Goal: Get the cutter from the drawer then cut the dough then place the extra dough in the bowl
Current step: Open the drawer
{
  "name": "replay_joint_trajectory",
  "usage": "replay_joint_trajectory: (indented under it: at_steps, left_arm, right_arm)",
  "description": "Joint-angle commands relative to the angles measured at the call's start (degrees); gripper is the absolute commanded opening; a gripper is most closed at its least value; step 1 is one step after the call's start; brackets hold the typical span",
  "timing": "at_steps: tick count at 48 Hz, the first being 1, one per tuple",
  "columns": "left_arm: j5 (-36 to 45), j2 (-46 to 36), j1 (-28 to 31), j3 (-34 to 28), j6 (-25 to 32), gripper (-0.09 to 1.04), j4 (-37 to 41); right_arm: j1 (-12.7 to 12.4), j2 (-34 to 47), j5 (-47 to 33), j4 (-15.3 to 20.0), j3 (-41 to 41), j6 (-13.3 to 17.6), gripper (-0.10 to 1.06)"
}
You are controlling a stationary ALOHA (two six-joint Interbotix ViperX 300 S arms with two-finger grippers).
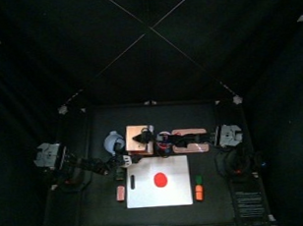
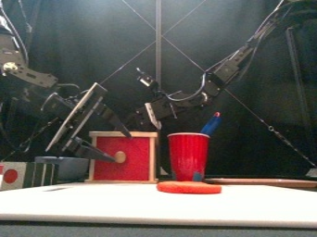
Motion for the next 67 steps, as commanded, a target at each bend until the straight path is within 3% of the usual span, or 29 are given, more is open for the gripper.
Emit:
replay_joint_trajectory:
  at_steps: [1, 20, 46, 67]
  left_arm:
    - [-0.18, 0.62, 0.88, -1.93, 0.26, 0.89, -1.76]
    - [-0.18, 3.60, 2.29, -3.87, 0.53, 0.86, -3.25]
    - [3.08, 3.96, 2.11, -3.52, 0.70, 0.58, -3.08]
    - [7.47, 1.85, -3.25, -1.49, 0.44, 0.53, -3.25]
  right_arm:
    - [-0.09, -0.88, 0.18, 0.18, -0.70, 0.09, -0.07]
    - [0.53, -0.88, 0.18, 0.18, -0.44, 0.18, -0.07]
    - [0.88, -0.88, 0.18, 0.44, -0.26, 0.26, -0.07]
    - [0.62, -0.88, 0.26, 0.97, -0.53, 0.26, -0.07]
